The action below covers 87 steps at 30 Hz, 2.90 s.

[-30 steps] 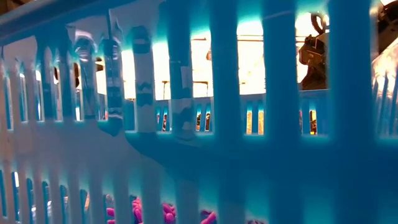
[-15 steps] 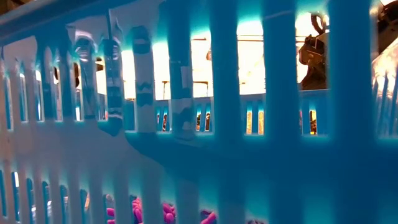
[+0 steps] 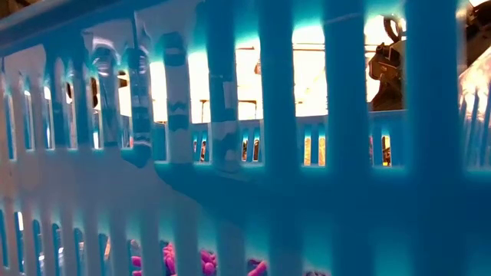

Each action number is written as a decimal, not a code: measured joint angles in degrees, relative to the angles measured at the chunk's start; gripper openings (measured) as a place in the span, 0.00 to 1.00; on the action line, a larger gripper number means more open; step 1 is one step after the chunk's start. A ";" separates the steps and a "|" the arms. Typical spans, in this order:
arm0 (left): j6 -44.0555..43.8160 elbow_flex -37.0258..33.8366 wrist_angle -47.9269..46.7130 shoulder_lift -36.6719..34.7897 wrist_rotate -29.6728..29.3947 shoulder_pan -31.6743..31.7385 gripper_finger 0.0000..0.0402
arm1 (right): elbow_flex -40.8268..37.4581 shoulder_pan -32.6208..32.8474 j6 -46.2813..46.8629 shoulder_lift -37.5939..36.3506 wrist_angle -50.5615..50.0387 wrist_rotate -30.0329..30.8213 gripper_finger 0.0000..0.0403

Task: Sort Halloween decoration
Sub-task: Return to Home Position

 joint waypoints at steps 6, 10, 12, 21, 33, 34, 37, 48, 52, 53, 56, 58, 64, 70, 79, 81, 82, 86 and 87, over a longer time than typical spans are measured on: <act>0.00 0.00 0.00 0.00 0.00 0.00 0.20 | 0.00 0.02 -0.02 0.00 0.00 0.00 0.23; 0.00 0.00 0.00 0.00 0.00 0.00 0.20 | 0.00 0.00 0.00 0.00 0.01 0.01 0.23; 0.00 0.00 0.00 0.00 0.00 0.00 0.20 | 0.00 0.00 0.00 -0.01 0.00 0.01 0.23; 0.00 0.00 0.00 0.00 0.00 0.00 0.20 | 0.00 0.01 -0.01 -0.01 0.01 0.00 0.23; 0.00 0.00 0.00 0.00 -0.01 0.00 0.20 | 0.00 0.01 -0.02 0.00 0.00 0.00 0.23; 0.00 0.00 0.00 0.00 0.00 0.00 0.20 | 0.00 0.02 -0.02 0.00 0.02 0.00 0.23; 0.00 0.00 0.00 -0.01 0.00 0.00 0.20 | 0.00 -0.01 -0.02 -0.01 0.01 0.00 0.23; 0.00 0.00 0.00 0.00 -0.01 0.00 0.20 | 0.00 0.01 -0.02 -0.02 0.00 0.00 0.23; 0.00 0.00 0.00 0.00 0.00 0.00 0.20 | 0.00 0.02 -0.01 -0.01 0.02 0.01 0.23; 0.00 0.00 -0.02 0.00 0.00 0.00 0.20 | 0.00 0.01 -0.02 -0.02 0.00 0.00 0.23; 0.00 0.00 0.00 0.00 -0.01 0.00 0.20 | 0.00 0.00 -0.01 -0.01 0.01 0.02 0.23; 0.00 0.00 0.00 0.00 -0.02 0.00 0.20 | 0.00 0.02 -0.01 0.00 0.02 0.02 0.23; 0.00 0.00 0.00 0.00 0.00 0.00 0.20 | 0.00 0.01 -0.02 -0.02 0.02 0.02 0.23; 0.00 0.00 -0.01 0.00 0.00 -0.01 0.20 | 0.00 -0.01 0.00 0.00 0.02 0.05 0.23; 0.00 0.00 -0.02 0.00 0.00 -0.02 0.20 | -0.01 -0.01 0.75 -0.02 0.87 5.23 0.23; 0.00 0.00 -0.01 0.00 -0.01 -0.02 0.20 | -0.02 -0.02 0.79 -0.02 0.81 5.39 0.23; 0.00 0.00 -0.01 -0.01 -0.01 -0.02 0.20 | -0.02 -0.01 0.34 -0.02 0.77 4.86 0.23; 0.00 0.00 -0.01 0.00 -0.01 -0.02 0.20 | -0.02 0.04 2.70 -0.02 1.28 2.58 0.23; 0.00 0.00 0.00 -0.02 0.00 -0.02 0.20 | -0.02 0.04 3.20 -0.02 1.22 2.32 0.23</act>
